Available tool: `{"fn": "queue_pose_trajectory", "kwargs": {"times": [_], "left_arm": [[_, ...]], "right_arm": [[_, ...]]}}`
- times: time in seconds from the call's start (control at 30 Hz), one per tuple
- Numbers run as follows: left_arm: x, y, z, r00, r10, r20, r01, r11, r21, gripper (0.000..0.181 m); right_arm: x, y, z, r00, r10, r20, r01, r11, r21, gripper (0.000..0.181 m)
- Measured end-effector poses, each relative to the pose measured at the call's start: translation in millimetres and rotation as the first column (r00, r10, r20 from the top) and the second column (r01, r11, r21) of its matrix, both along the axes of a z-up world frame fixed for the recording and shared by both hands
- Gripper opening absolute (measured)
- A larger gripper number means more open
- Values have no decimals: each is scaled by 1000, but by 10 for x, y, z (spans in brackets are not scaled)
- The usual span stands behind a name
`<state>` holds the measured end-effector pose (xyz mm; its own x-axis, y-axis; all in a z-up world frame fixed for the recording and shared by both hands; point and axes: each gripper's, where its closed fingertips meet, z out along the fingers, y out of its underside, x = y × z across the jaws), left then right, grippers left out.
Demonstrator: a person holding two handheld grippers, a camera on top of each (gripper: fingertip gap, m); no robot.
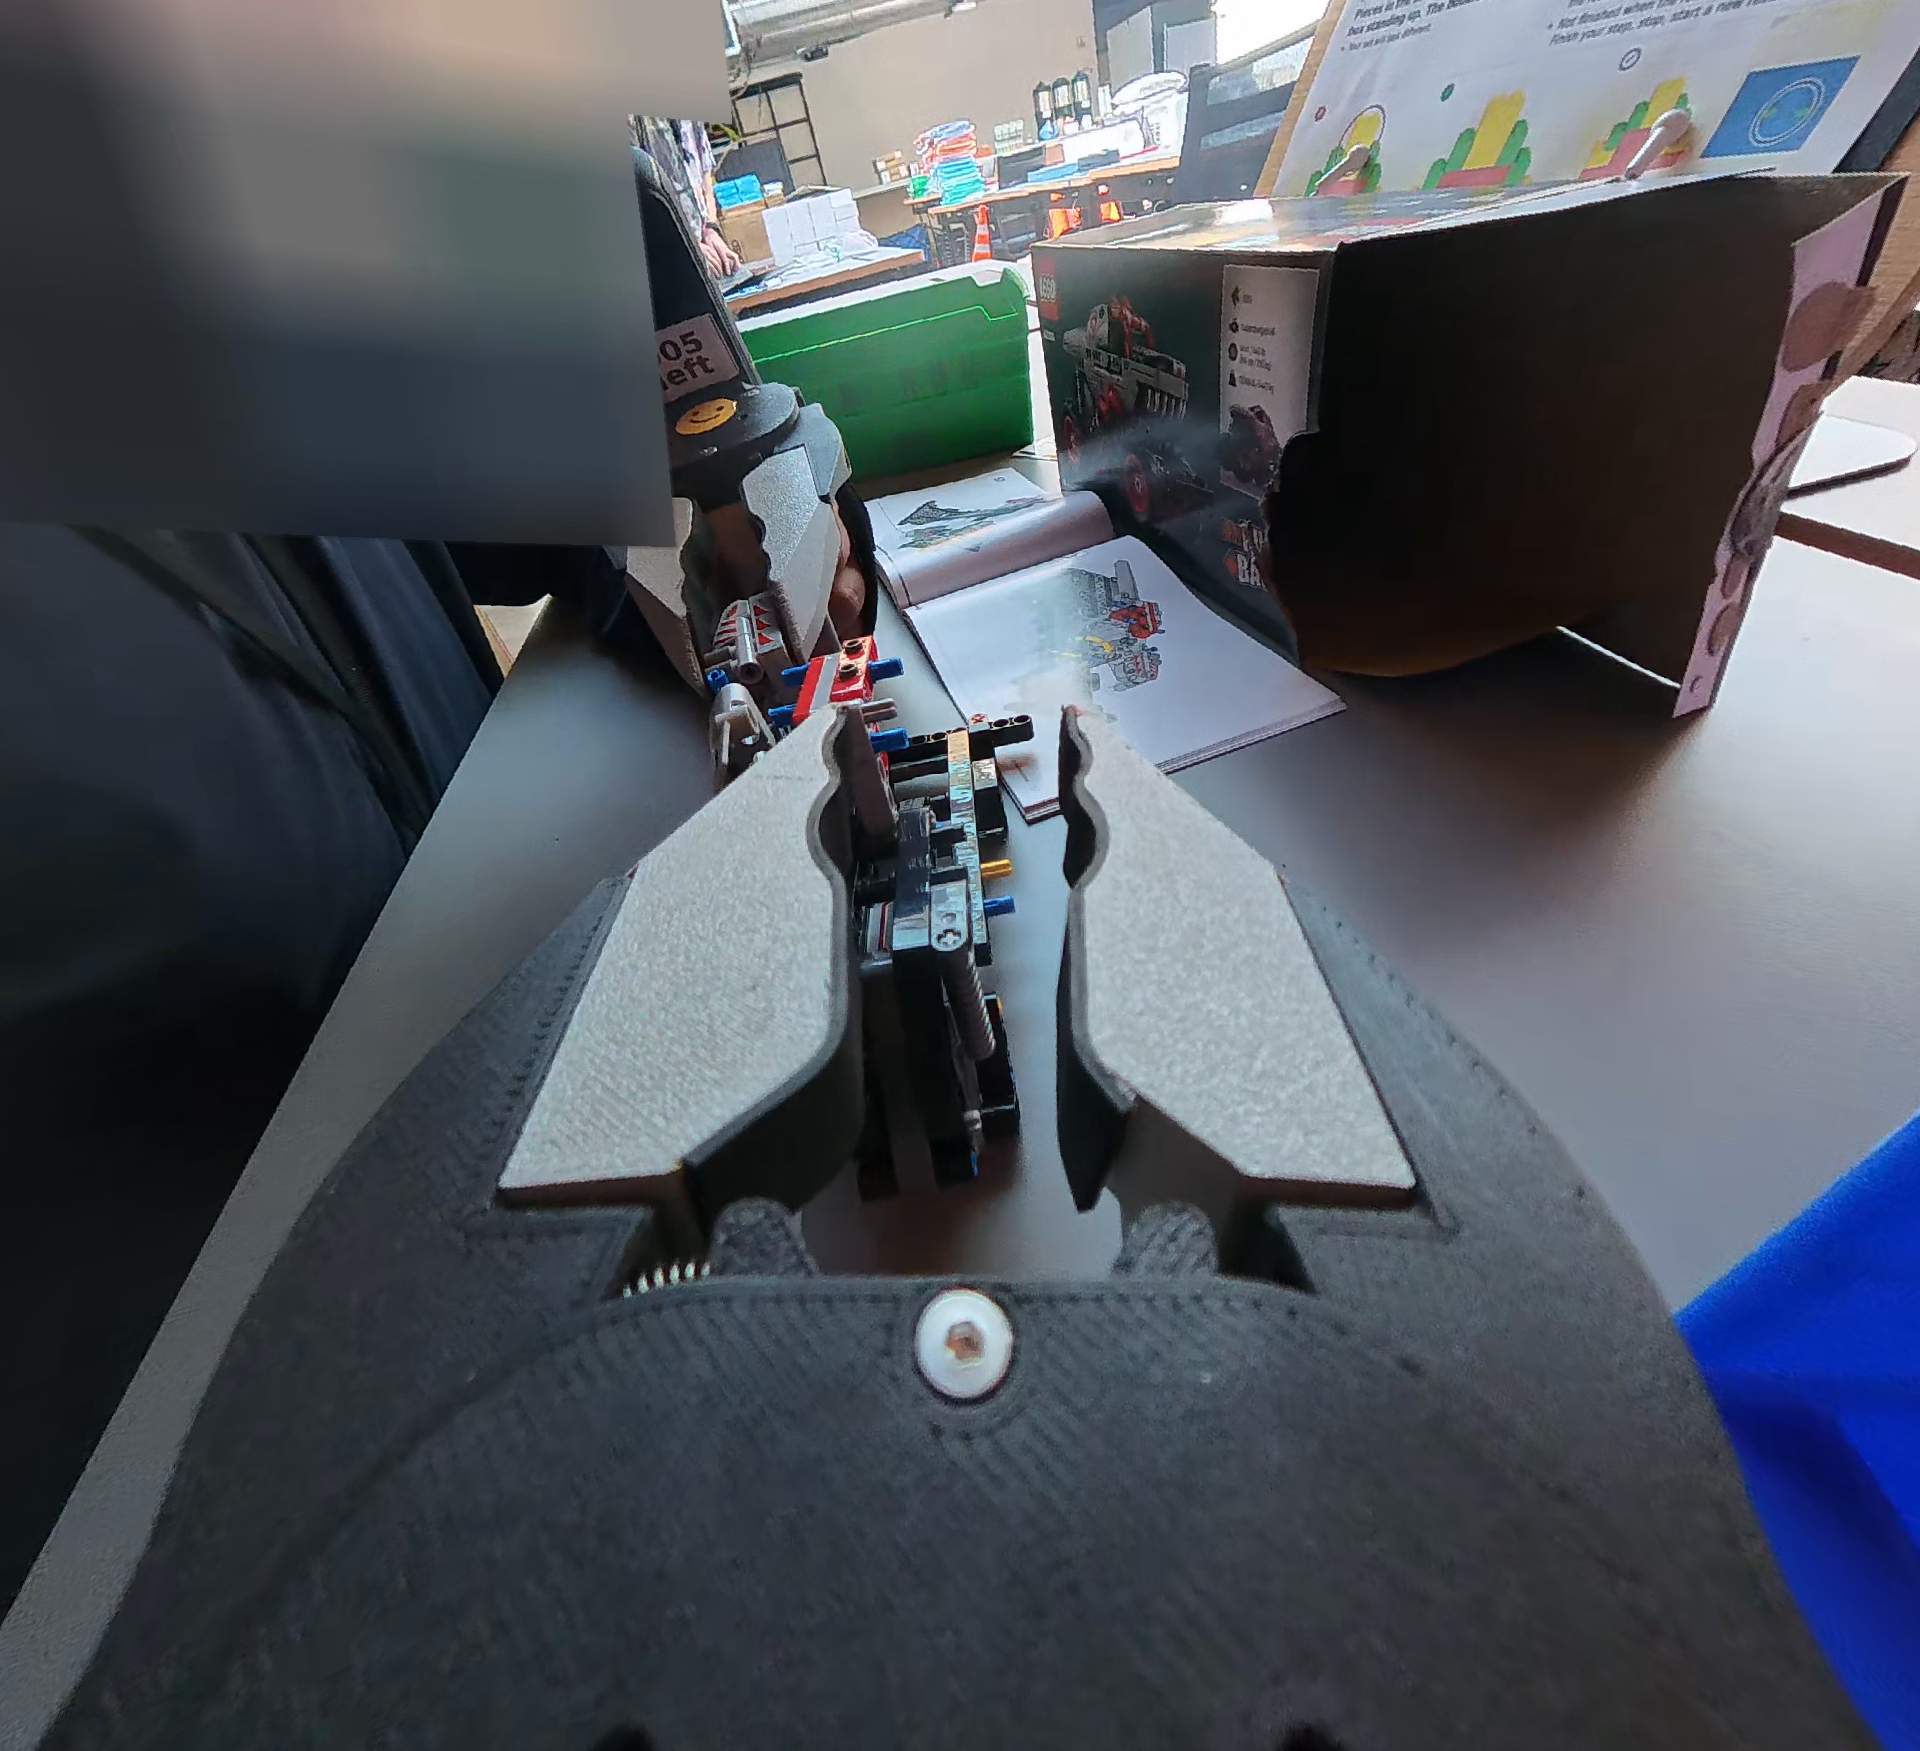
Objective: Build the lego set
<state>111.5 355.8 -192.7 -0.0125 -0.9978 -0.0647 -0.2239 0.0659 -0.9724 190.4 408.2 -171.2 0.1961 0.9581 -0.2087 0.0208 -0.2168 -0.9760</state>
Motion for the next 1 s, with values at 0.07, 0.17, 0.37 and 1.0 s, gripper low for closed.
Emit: {"fn": "queue_pose_trajectory", "kwargs": {"times": [0.07, 0.17, 0.37, 1.0], "left_arm": [[0, -2, 0, 1000, 0, 0, 0, 1000, 2, 23], [-1, 1, -1, 1000, 1, 0, -1, 1000, 1, 23], [-2, -2, -1, 1000, -2, 1, 2, 1000, 2, 23], [-45, -94, 81, 995, -102, 15, 102, 995, -7, 23]], "right_arm": [[-3, -1, -3, 1000, 1, 2, -1, 1000, 0, 36], [-9, -5, -9, 1000, 3, 5, -3, 1000, -1, 36], [-12, -14, -1, 1000, 6, 7, -6, 1000, 2, 36], [-66, -104, -24, 999, 8, 37, -8, 1000, 20, 37]]}}
